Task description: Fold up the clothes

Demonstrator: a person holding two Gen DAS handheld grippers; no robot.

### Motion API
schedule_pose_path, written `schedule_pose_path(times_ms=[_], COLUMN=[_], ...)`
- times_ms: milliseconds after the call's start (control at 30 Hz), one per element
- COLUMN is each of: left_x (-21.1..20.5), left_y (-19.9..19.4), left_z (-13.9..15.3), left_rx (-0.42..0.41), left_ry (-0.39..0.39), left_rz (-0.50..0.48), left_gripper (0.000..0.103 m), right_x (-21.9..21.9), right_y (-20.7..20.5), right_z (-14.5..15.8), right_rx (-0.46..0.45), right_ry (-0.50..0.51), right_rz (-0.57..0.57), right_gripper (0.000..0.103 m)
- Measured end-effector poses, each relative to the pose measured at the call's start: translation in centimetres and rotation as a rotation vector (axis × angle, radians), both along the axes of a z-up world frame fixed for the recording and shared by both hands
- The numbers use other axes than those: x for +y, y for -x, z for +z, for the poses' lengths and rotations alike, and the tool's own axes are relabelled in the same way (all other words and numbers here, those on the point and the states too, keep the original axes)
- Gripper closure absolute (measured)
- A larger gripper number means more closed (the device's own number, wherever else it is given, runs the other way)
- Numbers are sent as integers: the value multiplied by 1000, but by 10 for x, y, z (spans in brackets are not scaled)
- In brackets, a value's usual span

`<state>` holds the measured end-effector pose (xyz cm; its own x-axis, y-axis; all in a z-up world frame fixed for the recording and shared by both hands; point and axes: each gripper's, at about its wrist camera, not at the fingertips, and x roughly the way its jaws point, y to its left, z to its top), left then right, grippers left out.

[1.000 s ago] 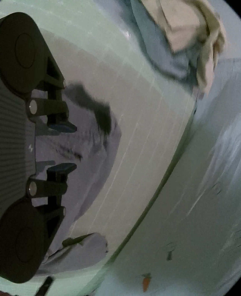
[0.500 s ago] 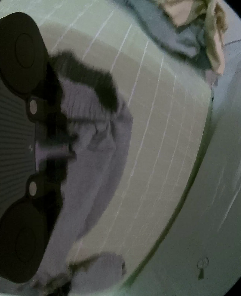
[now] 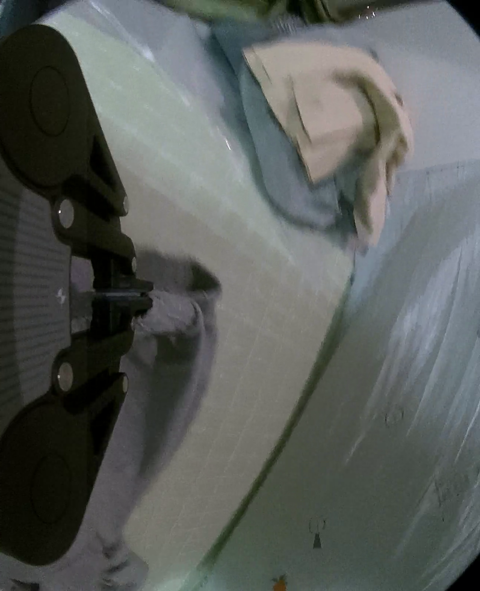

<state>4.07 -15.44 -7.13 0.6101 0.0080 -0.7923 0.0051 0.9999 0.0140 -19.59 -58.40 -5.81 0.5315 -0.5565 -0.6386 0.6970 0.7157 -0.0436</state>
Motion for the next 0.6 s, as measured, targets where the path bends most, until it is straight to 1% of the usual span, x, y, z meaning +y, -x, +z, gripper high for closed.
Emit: schedule_pose_path(times_ms=[33, 100, 167, 233, 300, 333, 400, 433, 467, 533, 600], left_x=[8, 25, 34, 30, 23, 17, 5, -1, -5, -14, -22], left_y=[6, 18, 30, 36, 40, 39, 36, 35, 31, 20, 8], left_z=[1, -5, -14, -24, -36, -42, -54, -60, -64, -69, -73], left_rx=[10, 49, 100, 137, 170, 185, 216, 230, 238, 248, 253], left_ry=[-7, 15, 67, 103, 128, 139, 162, 173, 177, 185, 193], left_rz=[12, 35, 57, 31, 1, -8, -26, -35, -46, -64, -80], left_gripper=[102, 102, 102, 102, 102, 103, 103, 103, 103, 103, 103], right_x=[-5, -15, -19, -17, -13, -11, -3, 1, 3, 5, 9], right_y=[18, 52, 78, 89, 87, 81, 65, 55, 46, 30, 14], right_z=[-5, -16, -32, -44, -56, -60, -68, -70, -70, -71, -70], right_rx=[29, 82, 85, 77, 69, 69, 78, 88, 95, 84, 88], right_ry=[0, -31, -125, -218, -307, -328, -338, -326, -313, -337, -331], right_rz=[-37, -89, -76, -29, 40, 74, 140, 176, 212, 266, 322], right_gripper=[97, 97, 97, 97, 97, 97, 96, 96, 96, 97, 97])
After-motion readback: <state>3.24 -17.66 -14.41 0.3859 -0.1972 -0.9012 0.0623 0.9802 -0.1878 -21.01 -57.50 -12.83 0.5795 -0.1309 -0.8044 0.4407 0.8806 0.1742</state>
